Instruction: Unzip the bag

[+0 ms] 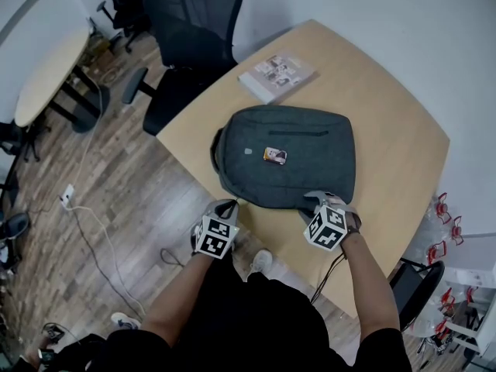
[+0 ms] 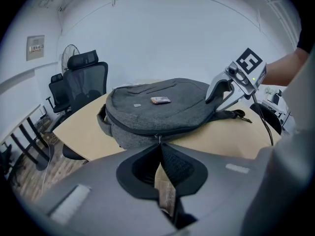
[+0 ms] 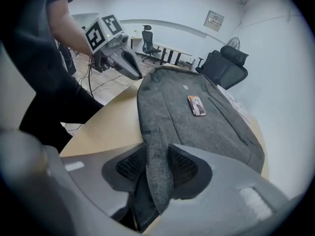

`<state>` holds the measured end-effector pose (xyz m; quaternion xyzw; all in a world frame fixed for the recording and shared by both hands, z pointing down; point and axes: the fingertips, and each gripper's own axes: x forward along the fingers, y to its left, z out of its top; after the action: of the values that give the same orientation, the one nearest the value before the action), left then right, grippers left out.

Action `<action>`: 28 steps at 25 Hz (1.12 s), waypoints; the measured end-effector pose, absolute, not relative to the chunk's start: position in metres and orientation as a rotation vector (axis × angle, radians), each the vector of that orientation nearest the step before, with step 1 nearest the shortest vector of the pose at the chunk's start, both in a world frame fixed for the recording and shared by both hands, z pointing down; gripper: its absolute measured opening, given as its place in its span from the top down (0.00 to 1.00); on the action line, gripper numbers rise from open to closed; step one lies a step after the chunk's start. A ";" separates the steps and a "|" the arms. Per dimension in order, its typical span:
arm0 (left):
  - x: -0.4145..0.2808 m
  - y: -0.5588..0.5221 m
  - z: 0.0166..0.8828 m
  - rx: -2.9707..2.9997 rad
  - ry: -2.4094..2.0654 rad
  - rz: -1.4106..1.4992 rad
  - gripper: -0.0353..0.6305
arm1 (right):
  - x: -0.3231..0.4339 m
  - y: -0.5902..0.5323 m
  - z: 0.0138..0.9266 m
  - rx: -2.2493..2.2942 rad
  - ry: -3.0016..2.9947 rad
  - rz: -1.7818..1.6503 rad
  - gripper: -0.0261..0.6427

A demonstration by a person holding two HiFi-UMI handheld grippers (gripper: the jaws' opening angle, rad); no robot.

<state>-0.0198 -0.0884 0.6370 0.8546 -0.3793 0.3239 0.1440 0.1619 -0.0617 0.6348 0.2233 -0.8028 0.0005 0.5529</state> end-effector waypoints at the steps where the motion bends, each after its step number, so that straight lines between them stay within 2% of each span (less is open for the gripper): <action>1: -0.017 -0.086 0.637 2.470 -1.091 0.941 0.91 | 0.162 -0.063 0.634 0.539 -1.900 0.006 0.76; 6: 0.005 -0.070 0.635 2.515 -1.049 0.974 0.90 | 0.161 -0.066 0.630 0.603 -1.926 0.040 0.81; 28: 0.101 -0.046 0.634 2.574 -0.767 0.857 0.87 | 0.155 -0.065 0.639 0.688 -1.922 0.000 0.79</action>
<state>0.1013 -0.0457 0.6342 0.9012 -0.2685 0.2999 0.1606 0.1553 -0.0651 0.6393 0.2872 -0.8025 0.0002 0.5230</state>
